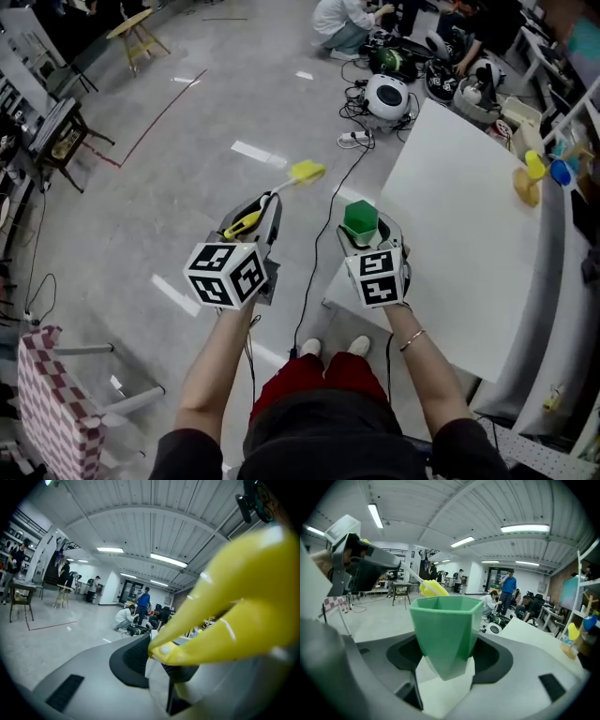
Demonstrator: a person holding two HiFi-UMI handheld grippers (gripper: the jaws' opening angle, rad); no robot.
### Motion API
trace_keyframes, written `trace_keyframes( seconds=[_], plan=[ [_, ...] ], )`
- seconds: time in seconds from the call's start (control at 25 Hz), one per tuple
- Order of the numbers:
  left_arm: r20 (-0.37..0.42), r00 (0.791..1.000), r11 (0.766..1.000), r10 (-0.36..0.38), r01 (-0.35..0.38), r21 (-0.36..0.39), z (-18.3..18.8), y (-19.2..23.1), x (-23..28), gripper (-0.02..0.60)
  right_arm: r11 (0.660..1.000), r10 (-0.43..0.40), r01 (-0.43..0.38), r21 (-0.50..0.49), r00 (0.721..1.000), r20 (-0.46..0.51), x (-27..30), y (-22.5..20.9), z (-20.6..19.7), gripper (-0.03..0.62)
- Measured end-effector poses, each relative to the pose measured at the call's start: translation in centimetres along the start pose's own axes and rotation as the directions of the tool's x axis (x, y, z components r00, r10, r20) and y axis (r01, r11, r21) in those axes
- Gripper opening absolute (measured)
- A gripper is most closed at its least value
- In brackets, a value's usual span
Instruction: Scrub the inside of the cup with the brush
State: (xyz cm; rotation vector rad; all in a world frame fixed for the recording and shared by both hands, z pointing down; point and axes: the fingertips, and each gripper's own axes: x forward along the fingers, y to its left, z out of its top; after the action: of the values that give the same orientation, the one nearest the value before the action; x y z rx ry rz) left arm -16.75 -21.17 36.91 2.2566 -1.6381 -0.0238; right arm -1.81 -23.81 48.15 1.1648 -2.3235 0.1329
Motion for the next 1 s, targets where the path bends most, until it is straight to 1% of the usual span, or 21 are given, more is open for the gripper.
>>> trace_keyframes(
  seconds=[0.2,0.36,0.52,0.8,1.0],
  plan=[
    [-0.029,0.996,0.995,-0.080,0.082,0.048,-0.8,-4.7,3.9,0.044,0.993,-0.085,0.085,0.077,0.996,-0.004,-2.4,-5.2,-2.6,0.311],
    [-0.060,0.988,0.987,-0.142,0.146,0.073,-2.0,-8.8,6.9,0.044,0.979,-0.159,0.161,0.128,0.987,-0.024,-4.6,-9.6,-5.3,0.311],
    [-0.087,0.977,0.974,-0.193,0.201,0.101,-2.9,-12.5,9.6,0.044,0.958,-0.225,0.229,0.171,0.973,-0.048,-6.4,-13.4,-8.1,0.311],
    [-0.126,0.959,0.953,-0.255,0.271,0.137,-4.8,-18.1,14.0,0.044,0.915,-0.323,0.330,0.232,0.944,-0.069,-9.6,-19.3,-11.9,0.311],
    [-0.167,0.942,0.934,-0.293,0.319,0.160,-7.1,-22.4,17.0,0.044,0.887,-0.365,0.377,0.266,0.926,-0.097,-11.2,-23.1,-14.7,0.311]
  ],
)
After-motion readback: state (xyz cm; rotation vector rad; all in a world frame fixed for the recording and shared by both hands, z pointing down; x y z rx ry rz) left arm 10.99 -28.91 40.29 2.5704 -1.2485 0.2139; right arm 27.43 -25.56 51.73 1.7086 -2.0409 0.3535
